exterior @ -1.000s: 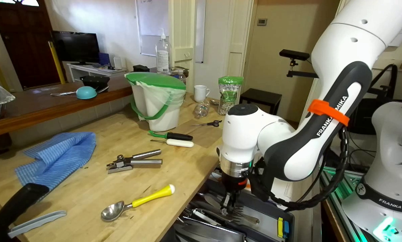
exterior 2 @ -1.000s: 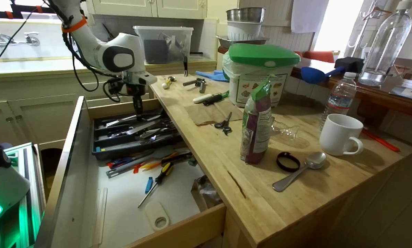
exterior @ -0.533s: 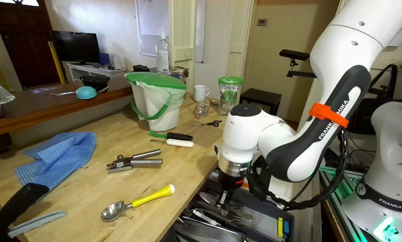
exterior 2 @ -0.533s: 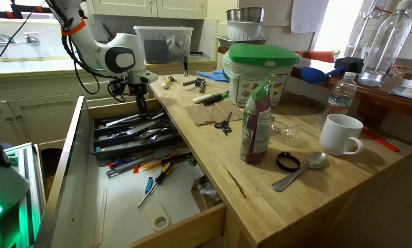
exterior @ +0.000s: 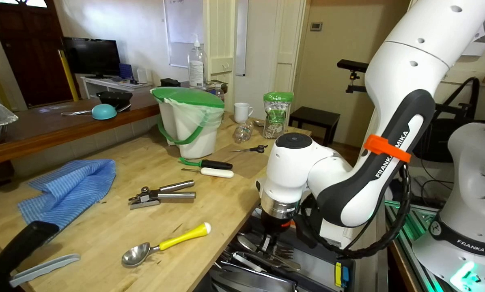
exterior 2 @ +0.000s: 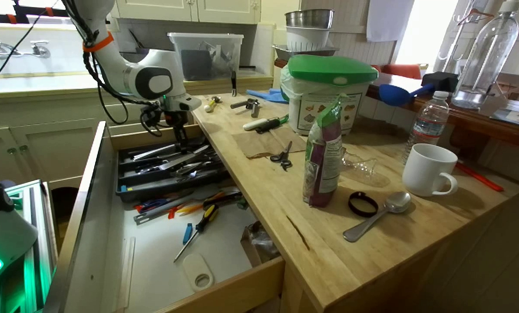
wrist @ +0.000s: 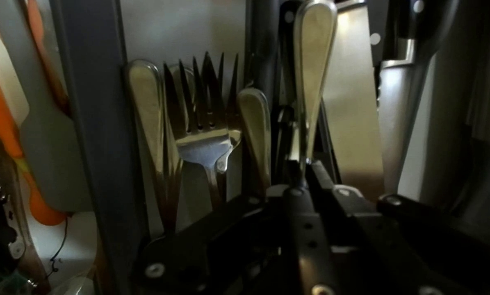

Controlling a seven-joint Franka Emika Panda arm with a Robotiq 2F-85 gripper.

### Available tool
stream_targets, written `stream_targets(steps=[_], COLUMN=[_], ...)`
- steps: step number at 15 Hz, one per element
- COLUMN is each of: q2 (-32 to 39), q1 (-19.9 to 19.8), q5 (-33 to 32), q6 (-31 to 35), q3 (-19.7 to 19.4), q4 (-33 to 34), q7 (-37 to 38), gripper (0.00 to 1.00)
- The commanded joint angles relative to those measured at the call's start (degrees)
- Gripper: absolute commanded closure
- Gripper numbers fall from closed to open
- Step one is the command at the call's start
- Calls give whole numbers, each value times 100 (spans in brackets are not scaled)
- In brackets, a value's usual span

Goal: Put the knife in the drawer

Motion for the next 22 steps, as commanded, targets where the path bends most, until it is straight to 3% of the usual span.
stream_targets(steps=[1, 3, 11, 20, 21, 22], q2=[281, 109, 463, 996, 978, 971], q1=[-10, 107, 219, 765, 771, 780], q5=[234, 149, 135, 20, 46, 63], q6=[218, 61, 85, 171, 199, 220], q3=[90, -61, -27, -334, -318, -308], q4=[138, 42, 304, 668, 666, 675], q7=[-394, -242, -226, -83, -132, -155], gripper=[98, 93, 98, 98, 91, 66])
